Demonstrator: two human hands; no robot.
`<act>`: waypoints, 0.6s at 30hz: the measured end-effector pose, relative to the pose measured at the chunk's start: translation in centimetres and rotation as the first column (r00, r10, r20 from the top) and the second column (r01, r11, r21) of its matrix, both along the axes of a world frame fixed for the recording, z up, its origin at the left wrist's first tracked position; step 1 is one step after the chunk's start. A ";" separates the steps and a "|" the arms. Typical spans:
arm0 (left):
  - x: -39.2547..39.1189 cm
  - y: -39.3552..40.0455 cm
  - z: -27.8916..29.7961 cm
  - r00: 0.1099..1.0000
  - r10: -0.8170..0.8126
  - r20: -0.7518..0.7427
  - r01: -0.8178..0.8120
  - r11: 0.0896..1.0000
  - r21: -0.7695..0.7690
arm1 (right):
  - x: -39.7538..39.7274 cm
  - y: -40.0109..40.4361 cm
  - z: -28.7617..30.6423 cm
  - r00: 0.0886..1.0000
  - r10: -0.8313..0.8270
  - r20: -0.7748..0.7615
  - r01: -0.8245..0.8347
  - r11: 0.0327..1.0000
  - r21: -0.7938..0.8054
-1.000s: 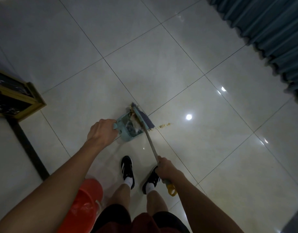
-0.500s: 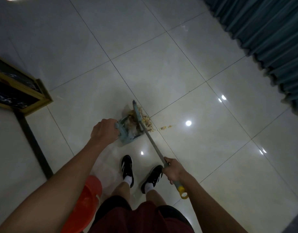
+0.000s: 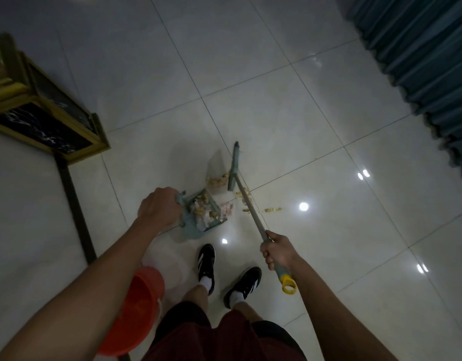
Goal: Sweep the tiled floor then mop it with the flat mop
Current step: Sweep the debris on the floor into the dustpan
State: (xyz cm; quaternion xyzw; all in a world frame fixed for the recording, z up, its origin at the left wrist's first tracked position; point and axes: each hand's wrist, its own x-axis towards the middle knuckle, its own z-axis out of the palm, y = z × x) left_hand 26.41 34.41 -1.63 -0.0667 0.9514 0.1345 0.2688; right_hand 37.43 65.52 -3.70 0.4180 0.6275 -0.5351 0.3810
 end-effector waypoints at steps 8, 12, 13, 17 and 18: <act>-1.1 -4.9 -0.8 0.997 0.026 0.073 -0.025 1.000 -0.007 | -7.2 -4.8 -1.7 0.990 -0.137 0.037 0.141 0.981 -0.132; -1.7 -6.5 -0.9 0.997 0.019 0.073 -0.019 1.000 0.000 | -9.7 -7.2 -3.4 0.969 -0.234 0.077 0.245 0.945 -0.215; -1.9 -6.6 -1.0 0.997 0.017 0.074 -0.017 1.000 0.003 | -10.2 -7.7 -3.8 0.966 -0.244 0.083 0.257 0.940 -0.226; -2.6 -6.7 -1.0 0.997 0.019 0.078 -0.021 0.999 0.025 | -11.1 -8.7 -5.2 0.986 -0.153 0.062 0.162 0.967 -0.194; -2.7 -6.6 -1.0 0.997 0.018 0.078 -0.021 0.999 0.028 | -11.0 -8.7 -5.4 0.994 -0.095 0.044 0.101 0.983 -0.152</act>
